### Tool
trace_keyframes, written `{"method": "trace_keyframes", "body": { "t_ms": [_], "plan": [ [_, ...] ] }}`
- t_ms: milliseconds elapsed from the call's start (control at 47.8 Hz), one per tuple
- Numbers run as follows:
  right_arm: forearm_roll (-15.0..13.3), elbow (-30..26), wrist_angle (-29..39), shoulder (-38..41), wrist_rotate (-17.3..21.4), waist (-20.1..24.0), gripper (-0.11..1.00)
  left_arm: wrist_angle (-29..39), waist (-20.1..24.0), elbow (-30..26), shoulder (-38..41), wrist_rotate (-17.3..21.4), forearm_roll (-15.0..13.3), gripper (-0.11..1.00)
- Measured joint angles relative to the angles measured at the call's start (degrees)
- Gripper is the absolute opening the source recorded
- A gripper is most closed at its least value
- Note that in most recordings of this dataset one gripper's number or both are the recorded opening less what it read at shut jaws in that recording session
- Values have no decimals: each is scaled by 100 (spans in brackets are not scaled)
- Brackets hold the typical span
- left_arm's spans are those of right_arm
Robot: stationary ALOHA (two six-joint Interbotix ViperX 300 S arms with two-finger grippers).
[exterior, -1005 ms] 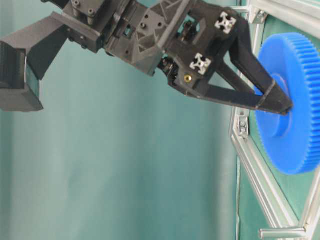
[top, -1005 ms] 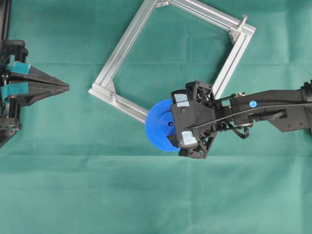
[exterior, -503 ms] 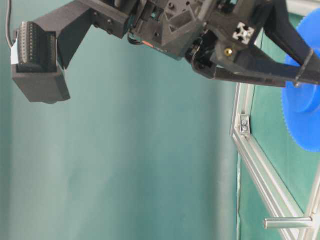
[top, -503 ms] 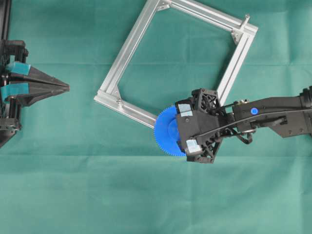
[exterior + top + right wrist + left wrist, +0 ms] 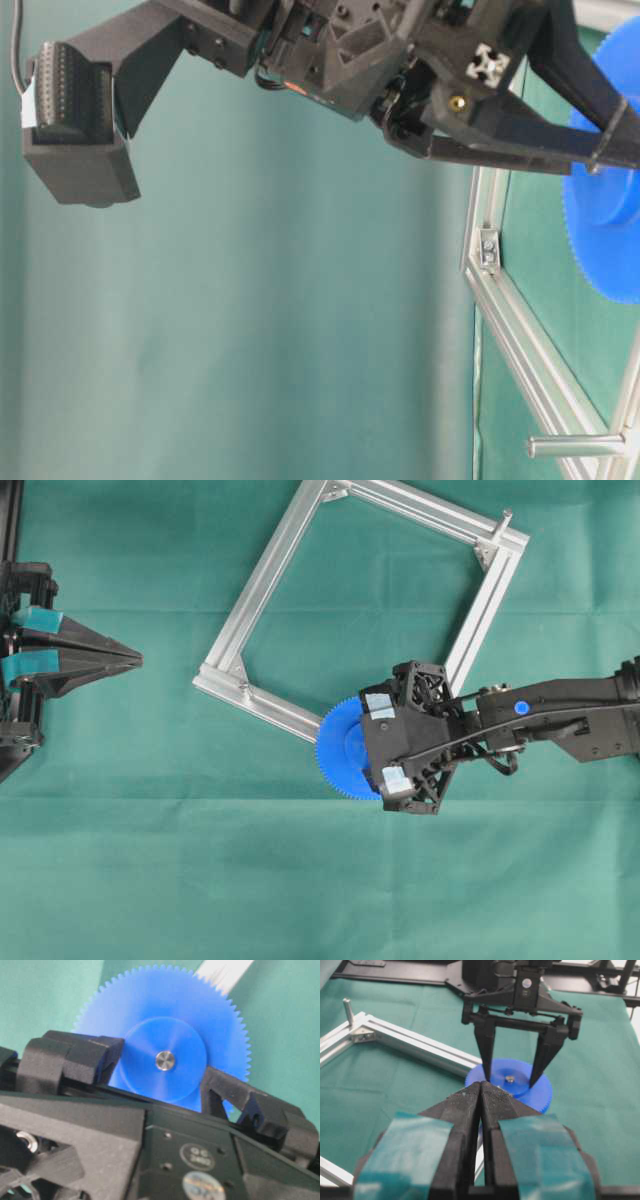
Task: Find the location of the shaft and insert the gear.
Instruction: 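Align the gear's center hole over the shaft and lower it down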
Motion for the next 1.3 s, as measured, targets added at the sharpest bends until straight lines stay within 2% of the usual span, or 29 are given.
{"method": "trace_keyframes", "body": {
  "t_ms": [1131, 1256, 1298],
  "plan": [
    [-18, -18, 0, -79, -18, 0, 69, 26, 9, 0, 0, 0, 0, 2],
    [-9, -9, 0, -79, 0, -9, 70, 26, 0, 0, 9, 0, 0, 2],
    [-9, -18, 9, -79, 0, 0, 73, 26, 0, 0, 0, 0, 0, 2]
  ]
}}
